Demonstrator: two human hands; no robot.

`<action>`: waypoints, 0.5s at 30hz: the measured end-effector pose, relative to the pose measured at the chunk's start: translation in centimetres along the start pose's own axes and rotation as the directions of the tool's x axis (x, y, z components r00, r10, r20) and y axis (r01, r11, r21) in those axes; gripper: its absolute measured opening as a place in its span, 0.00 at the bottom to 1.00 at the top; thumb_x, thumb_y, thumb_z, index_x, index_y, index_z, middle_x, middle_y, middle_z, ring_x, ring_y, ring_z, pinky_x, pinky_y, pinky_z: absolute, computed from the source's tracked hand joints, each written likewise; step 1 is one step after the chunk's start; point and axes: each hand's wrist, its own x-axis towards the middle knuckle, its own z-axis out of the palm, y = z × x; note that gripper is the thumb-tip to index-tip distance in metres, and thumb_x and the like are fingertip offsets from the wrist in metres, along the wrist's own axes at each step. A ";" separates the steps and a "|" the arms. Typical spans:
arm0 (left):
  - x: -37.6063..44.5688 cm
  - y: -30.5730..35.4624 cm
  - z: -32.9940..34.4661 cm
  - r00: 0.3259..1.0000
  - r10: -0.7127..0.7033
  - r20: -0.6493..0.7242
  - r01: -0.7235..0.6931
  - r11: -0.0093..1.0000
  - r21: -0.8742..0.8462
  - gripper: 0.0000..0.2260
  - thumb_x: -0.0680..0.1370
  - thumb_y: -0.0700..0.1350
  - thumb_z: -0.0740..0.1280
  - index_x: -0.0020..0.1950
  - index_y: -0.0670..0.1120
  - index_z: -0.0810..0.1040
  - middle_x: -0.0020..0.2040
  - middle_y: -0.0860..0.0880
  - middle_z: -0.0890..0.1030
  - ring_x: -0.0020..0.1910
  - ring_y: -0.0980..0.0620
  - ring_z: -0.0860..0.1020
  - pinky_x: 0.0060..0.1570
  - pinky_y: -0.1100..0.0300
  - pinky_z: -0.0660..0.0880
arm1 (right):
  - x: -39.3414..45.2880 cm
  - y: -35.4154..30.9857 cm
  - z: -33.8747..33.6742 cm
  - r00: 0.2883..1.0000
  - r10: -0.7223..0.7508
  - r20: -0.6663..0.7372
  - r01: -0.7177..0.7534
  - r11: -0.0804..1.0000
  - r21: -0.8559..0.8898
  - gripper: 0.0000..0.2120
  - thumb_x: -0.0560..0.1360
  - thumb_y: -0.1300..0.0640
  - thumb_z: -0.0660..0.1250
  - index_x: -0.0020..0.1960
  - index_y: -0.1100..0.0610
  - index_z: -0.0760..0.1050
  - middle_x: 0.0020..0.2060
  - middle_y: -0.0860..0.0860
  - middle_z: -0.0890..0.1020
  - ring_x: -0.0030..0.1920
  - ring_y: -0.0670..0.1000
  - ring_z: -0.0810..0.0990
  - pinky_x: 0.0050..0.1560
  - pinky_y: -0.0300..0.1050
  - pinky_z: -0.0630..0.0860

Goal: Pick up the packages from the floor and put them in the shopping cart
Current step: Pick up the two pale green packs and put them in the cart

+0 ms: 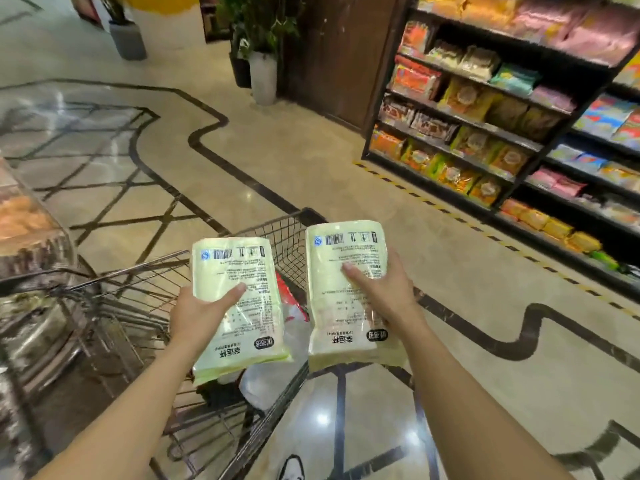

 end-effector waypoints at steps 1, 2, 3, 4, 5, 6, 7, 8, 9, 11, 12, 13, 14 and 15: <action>0.9 -0.5 0.4 1.000 -0.030 -0.007 0.030 0.999 0.012 0.31 0.63 0.68 0.80 0.58 0.51 0.82 0.47 0.53 0.86 0.48 0.47 0.84 0.44 0.53 0.81 | 1.0 0.0 0.7 1.000 0.011 0.023 -0.011 1.000 -0.001 0.37 0.66 0.36 0.81 0.69 0.41 0.69 0.53 0.45 0.86 0.50 0.50 0.89 0.51 0.60 0.86; 1.6 -1.0 0.7 0.998 -0.064 -0.008 0.065 0.998 0.014 0.33 0.64 0.67 0.81 0.61 0.49 0.82 0.50 0.50 0.86 0.51 0.44 0.84 0.51 0.48 0.82 | 2.0 0.1 1.5 0.999 0.018 0.049 -0.018 1.000 -0.007 0.37 0.67 0.37 0.81 0.70 0.42 0.70 0.54 0.45 0.87 0.51 0.50 0.89 0.53 0.60 0.86; 2.2 -1.5 1.0 0.995 -0.096 -0.007 0.096 0.995 -0.002 0.35 0.64 0.67 0.81 0.63 0.48 0.81 0.53 0.48 0.86 0.53 0.43 0.84 0.56 0.44 0.82 | 3.0 0.2 2.4 0.997 0.019 0.077 -0.017 1.000 -0.021 0.35 0.67 0.37 0.81 0.69 0.42 0.70 0.54 0.44 0.87 0.51 0.49 0.88 0.54 0.59 0.86; 2.6 -2.0 1.2 0.992 -0.122 -0.007 0.122 0.992 -0.019 0.37 0.64 0.67 0.81 0.65 0.47 0.80 0.55 0.47 0.86 0.56 0.42 0.84 0.59 0.42 0.81 | 3.9 0.3 3.2 0.994 0.019 0.108 -0.015 0.999 -0.040 0.34 0.67 0.37 0.81 0.67 0.41 0.71 0.53 0.43 0.87 0.52 0.48 0.88 0.54 0.58 0.85; 2.9 -2.3 1.3 0.990 -0.143 -0.011 0.143 0.989 -0.033 0.38 0.64 0.66 0.81 0.66 0.47 0.79 0.57 0.47 0.86 0.58 0.41 0.83 0.61 0.41 0.80 | 4.7 0.5 4.1 0.989 0.020 0.144 -0.012 0.998 -0.054 0.33 0.67 0.37 0.81 0.67 0.41 0.71 0.54 0.43 0.87 0.52 0.47 0.88 0.55 0.57 0.85; 3.2 -2.6 1.3 0.986 -0.165 -0.020 0.164 0.986 -0.032 0.38 0.64 0.66 0.81 0.68 0.47 0.79 0.59 0.47 0.85 0.60 0.41 0.83 0.62 0.41 0.79 | 5.5 0.7 5.1 0.983 0.021 0.183 -0.009 0.998 -0.065 0.35 0.67 0.38 0.81 0.69 0.43 0.72 0.55 0.44 0.87 0.52 0.48 0.88 0.54 0.56 0.86; 3.3 -2.9 1.3 0.982 -0.185 -0.031 0.185 0.983 -0.018 0.39 0.65 0.66 0.81 0.69 0.46 0.78 0.60 0.46 0.85 0.61 0.40 0.82 0.63 0.42 0.79 | 6.1 0.9 6.1 0.975 0.022 0.221 -0.004 0.997 -0.080 0.36 0.68 0.38 0.81 0.71 0.44 0.71 0.56 0.45 0.87 0.52 0.48 0.88 0.52 0.55 0.86; 3.4 -3.2 1.3 0.977 -0.208 -0.050 0.208 0.978 -0.004 0.38 0.66 0.65 0.80 0.69 0.46 0.77 0.61 0.46 0.84 0.60 0.40 0.82 0.61 0.44 0.79 | 6.7 1.2 7.1 0.966 0.020 0.259 0.006 0.995 -0.101 0.37 0.68 0.38 0.81 0.72 0.44 0.71 0.56 0.45 0.87 0.51 0.47 0.88 0.49 0.52 0.87; 3.3 -3.7 1.1 0.970 -0.229 -0.077 0.229 0.973 -0.010 0.36 0.67 0.64 0.80 0.67 0.46 0.78 0.60 0.46 0.85 0.58 0.42 0.82 0.57 0.48 0.80 | 7.3 1.4 8.2 0.955 0.018 0.296 0.018 0.993 -0.118 0.37 0.68 0.37 0.81 0.72 0.44 0.70 0.55 0.44 0.87 0.49 0.45 0.88 0.44 0.47 0.86; 3.3 -4.7 0.3 0.953 -0.273 -0.133 0.268 0.962 -0.051 0.30 0.68 0.63 0.81 0.63 0.48 0.80 0.56 0.48 0.86 0.53 0.45 0.81 0.48 0.55 0.77 | 8.2 1.8 10.4 0.931 0.018 0.364 0.038 0.988 -0.147 0.38 0.68 0.37 0.80 0.73 0.44 0.69 0.54 0.43 0.86 0.46 0.42 0.87 0.35 0.38 0.82; 3.4 -5.2 -0.2 0.941 -0.300 -0.156 0.292 0.954 -0.073 0.30 0.67 0.63 0.81 0.63 0.48 0.80 0.55 0.49 0.86 0.52 0.46 0.82 0.48 0.56 0.76 | 8.8 1.9 11.5 0.918 0.020 0.396 0.048 0.986 -0.162 0.38 0.69 0.38 0.80 0.73 0.44 0.68 0.53 0.43 0.86 0.45 0.43 0.87 0.34 0.37 0.82; 3.4 -5.9 -0.6 0.927 -0.332 -0.174 0.319 0.943 -0.098 0.32 0.67 0.64 0.81 0.64 0.48 0.80 0.55 0.49 0.86 0.53 0.46 0.83 0.49 0.55 0.76 | 9.4 2.0 12.7 0.902 0.025 0.432 0.056 0.983 -0.176 0.37 0.69 0.38 0.80 0.72 0.44 0.68 0.53 0.45 0.86 0.46 0.44 0.88 0.36 0.39 0.83; 3.5 -6.5 -0.9 0.907 -0.372 -0.196 0.354 0.927 -0.121 0.34 0.66 0.65 0.81 0.65 0.47 0.80 0.55 0.48 0.86 0.53 0.45 0.83 0.50 0.54 0.77 | 10.0 2.1 13.9 0.882 0.038 0.469 0.056 0.981 -0.185 0.35 0.69 0.39 0.80 0.70 0.44 0.70 0.54 0.47 0.87 0.47 0.46 0.88 0.40 0.44 0.86; 3.5 -7.0 -1.1 0.882 -0.413 -0.227 0.389 0.910 -0.144 0.36 0.66 0.65 0.81 0.66 0.46 0.78 0.55 0.47 0.86 0.54 0.44 0.83 0.52 0.52 0.78 | 10.6 2.3 15.2 0.860 0.049 0.507 0.053 0.981 -0.185 0.34 0.69 0.40 0.81 0.69 0.44 0.71 0.56 0.48 0.87 0.51 0.50 0.89 0.46 0.52 0.87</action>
